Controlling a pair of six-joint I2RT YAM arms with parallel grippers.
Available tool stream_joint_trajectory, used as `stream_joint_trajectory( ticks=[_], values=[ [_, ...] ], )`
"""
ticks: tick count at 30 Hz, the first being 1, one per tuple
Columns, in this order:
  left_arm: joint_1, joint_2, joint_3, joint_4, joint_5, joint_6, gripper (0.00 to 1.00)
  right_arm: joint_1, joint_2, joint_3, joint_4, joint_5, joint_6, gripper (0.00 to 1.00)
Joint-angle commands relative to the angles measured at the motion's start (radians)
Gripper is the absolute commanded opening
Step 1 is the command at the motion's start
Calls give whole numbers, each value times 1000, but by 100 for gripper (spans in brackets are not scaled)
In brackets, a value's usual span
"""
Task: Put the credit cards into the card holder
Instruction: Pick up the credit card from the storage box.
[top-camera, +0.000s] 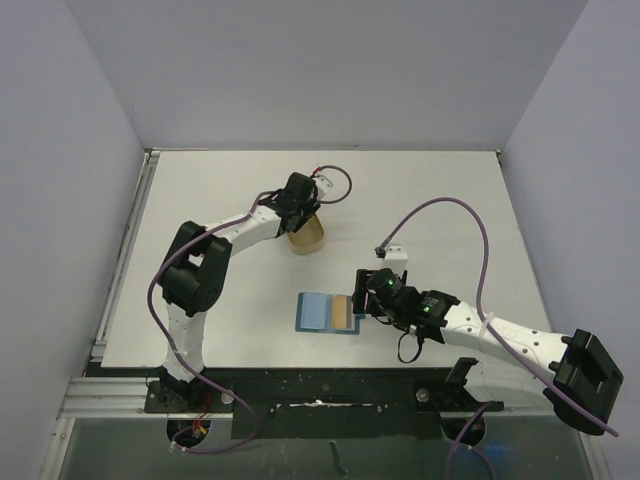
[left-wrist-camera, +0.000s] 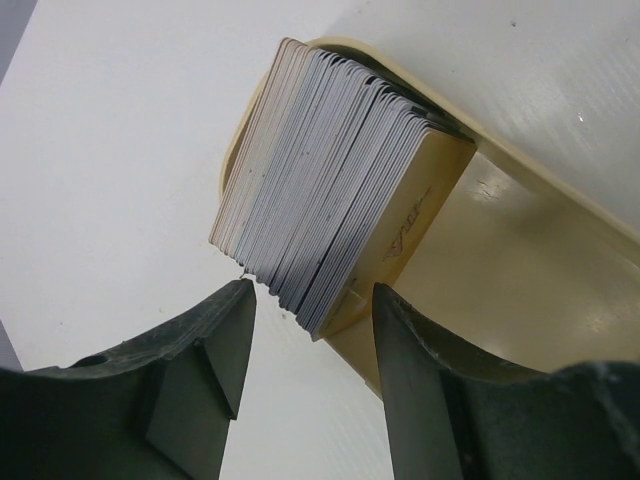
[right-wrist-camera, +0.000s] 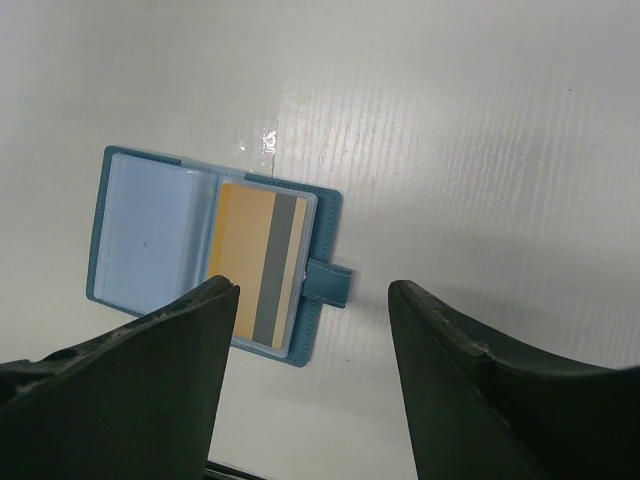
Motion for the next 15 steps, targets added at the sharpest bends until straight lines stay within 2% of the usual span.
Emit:
stream_joint_trajectory(
  ticks=[1, 15],
  values=[
    [-2, 6, 50, 73, -49, 25, 49, -2, -30, 19, 36, 16, -4, 62],
    [-29, 21, 71, 46, -63, 44, 36, -5, -5, 18, 55, 13, -13, 62]
  ],
)
